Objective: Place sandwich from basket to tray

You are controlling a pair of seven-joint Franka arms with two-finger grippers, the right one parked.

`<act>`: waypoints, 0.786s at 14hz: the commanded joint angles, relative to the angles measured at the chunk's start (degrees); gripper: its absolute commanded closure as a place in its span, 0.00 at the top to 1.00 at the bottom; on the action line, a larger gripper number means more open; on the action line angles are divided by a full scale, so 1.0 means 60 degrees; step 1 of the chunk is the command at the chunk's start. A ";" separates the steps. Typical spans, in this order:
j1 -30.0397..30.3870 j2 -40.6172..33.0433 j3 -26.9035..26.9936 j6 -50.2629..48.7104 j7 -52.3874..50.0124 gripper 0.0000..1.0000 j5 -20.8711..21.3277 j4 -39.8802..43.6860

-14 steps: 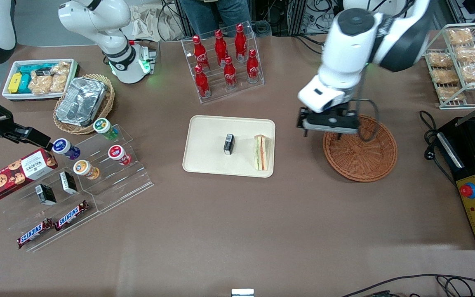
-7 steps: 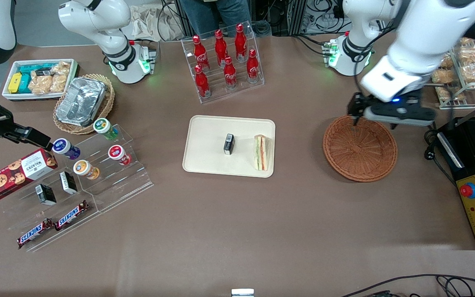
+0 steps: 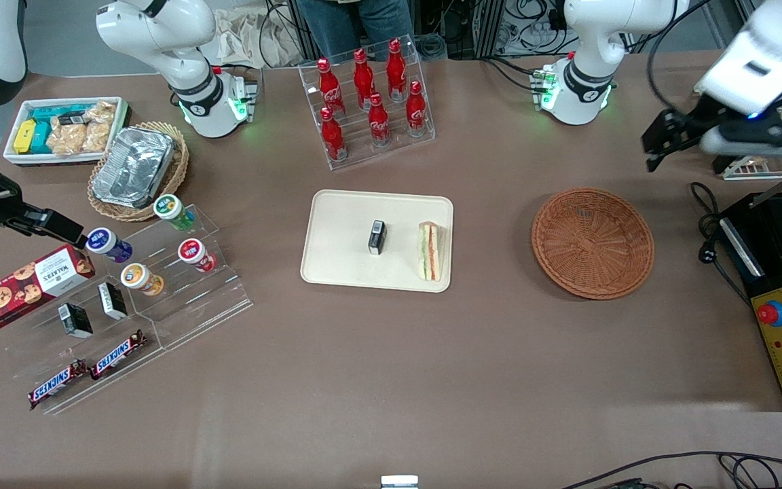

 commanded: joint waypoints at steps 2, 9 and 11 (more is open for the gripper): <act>0.0069 -0.0178 0.0221 -0.0269 0.0106 0.99 -0.0414 -0.0104; -0.0018 0.1431 0.0148 0.0039 0.0120 0.99 -0.0429 0.0657; -0.0033 0.1579 0.0148 0.0053 0.0193 0.99 -0.0429 0.0658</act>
